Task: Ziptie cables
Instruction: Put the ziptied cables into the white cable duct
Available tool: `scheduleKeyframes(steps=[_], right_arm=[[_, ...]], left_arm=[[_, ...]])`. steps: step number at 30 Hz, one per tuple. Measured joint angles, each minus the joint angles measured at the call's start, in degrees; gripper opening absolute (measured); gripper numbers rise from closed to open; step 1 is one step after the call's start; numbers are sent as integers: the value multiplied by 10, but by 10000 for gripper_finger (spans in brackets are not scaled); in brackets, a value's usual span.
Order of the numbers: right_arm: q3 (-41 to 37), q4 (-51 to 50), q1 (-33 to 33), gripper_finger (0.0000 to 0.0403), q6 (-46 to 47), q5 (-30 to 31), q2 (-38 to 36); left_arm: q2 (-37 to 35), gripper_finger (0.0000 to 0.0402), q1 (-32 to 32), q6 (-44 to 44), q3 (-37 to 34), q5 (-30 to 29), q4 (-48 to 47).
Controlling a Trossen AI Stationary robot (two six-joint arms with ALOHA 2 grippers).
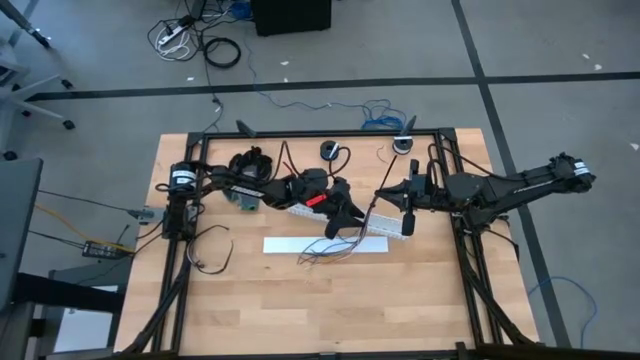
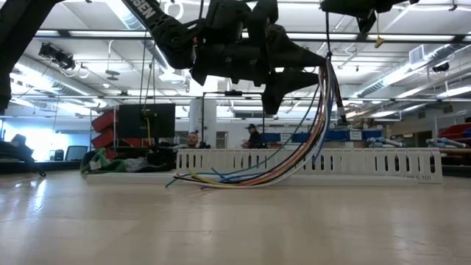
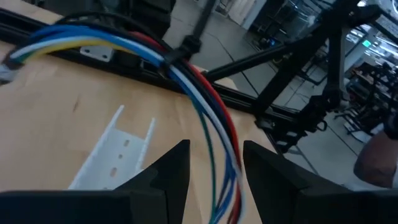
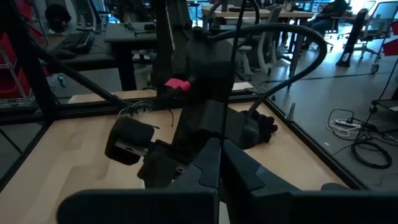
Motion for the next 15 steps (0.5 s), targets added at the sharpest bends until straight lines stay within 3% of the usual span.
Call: scheduleKeyframes(steps=[15], right_arm=[[0, 37, -19, 0, -14, 3, 36]], left_arm=[[0, 142, -8, -11, 0, -12, 22]])
